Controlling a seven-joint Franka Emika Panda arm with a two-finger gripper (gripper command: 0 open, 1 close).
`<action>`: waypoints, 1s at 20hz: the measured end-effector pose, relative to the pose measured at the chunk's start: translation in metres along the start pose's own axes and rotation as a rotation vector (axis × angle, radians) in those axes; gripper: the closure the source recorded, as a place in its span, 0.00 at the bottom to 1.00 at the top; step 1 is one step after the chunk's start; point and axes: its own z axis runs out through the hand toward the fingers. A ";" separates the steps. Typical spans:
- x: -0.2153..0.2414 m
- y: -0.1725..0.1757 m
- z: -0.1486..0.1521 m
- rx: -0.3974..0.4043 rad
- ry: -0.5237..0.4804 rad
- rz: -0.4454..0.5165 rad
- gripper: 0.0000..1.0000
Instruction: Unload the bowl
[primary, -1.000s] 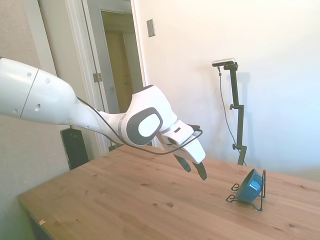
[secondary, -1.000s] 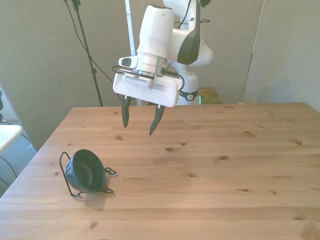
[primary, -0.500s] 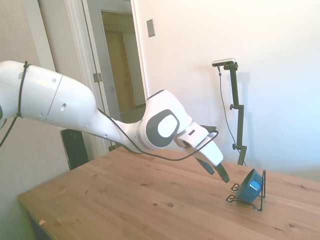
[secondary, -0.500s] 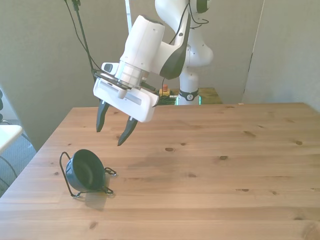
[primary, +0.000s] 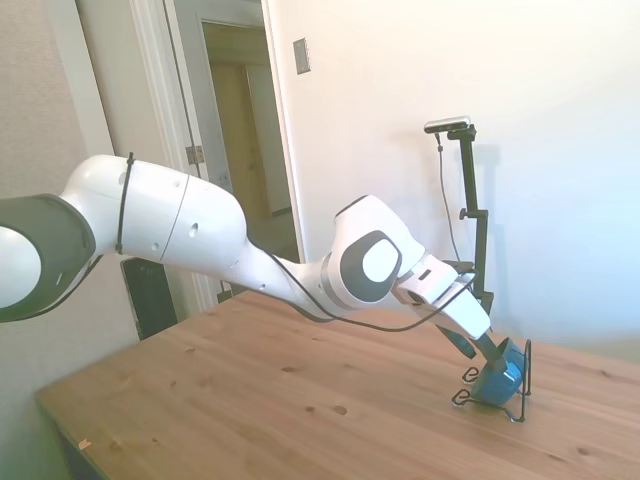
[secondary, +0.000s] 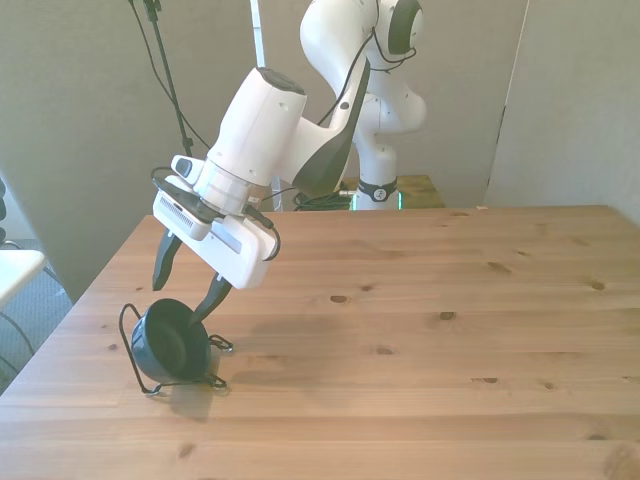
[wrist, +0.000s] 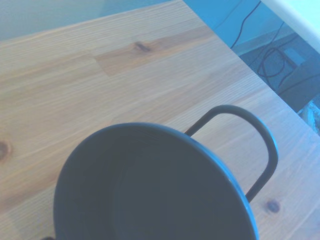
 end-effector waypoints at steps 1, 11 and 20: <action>0.002 0.001 0.002 -0.006 0.004 0.001 0.00; 0.009 0.006 0.013 -0.036 0.016 0.006 1.00; 0.009 0.004 0.020 -0.042 0.023 0.003 1.00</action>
